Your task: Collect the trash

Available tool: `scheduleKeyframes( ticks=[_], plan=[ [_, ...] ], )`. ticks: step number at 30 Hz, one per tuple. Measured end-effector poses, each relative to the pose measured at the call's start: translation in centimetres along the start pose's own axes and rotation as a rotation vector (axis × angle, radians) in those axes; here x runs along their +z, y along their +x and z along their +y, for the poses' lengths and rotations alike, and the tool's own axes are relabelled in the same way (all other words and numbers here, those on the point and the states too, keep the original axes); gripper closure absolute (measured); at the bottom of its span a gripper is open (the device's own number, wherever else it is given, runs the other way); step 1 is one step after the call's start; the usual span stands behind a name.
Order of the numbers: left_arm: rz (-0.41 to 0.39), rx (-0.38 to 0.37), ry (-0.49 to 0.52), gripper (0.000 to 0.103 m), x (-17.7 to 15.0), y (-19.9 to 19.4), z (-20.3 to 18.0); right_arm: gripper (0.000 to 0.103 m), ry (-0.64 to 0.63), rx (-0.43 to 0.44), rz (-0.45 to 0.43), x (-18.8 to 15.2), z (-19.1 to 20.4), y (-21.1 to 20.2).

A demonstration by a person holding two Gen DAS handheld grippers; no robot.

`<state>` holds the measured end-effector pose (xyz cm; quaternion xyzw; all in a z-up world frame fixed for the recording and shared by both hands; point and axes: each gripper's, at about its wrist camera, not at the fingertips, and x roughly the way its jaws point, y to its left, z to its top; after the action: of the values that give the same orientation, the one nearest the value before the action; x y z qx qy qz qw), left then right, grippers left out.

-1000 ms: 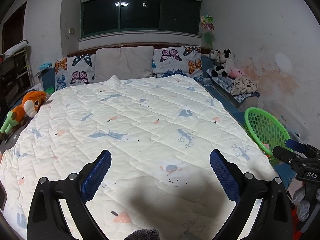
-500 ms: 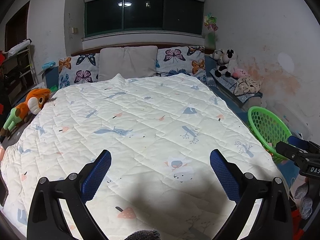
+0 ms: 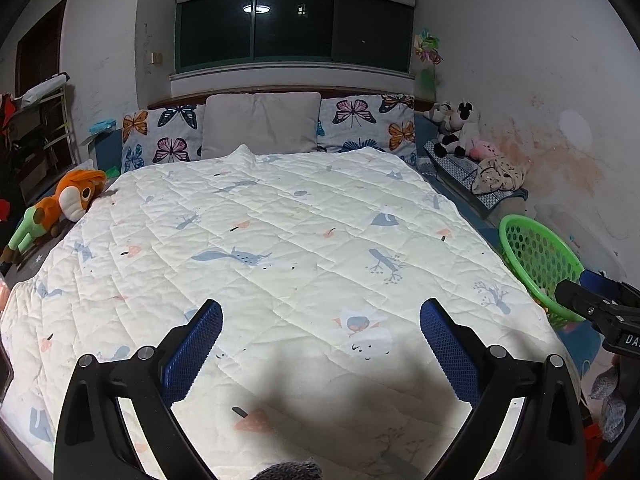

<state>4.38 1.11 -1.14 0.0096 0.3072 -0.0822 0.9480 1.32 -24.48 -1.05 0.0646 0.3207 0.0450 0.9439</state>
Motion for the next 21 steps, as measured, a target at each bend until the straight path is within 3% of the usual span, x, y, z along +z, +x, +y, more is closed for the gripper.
scheduleKeyframes(
  ticks=[21],
  plan=[
    [-0.010,0.014,-0.006,0.007,-0.17,-0.06,0.23,0.005,-0.022,-0.017,-0.006,-0.29,0.50,0.11]
  ],
)
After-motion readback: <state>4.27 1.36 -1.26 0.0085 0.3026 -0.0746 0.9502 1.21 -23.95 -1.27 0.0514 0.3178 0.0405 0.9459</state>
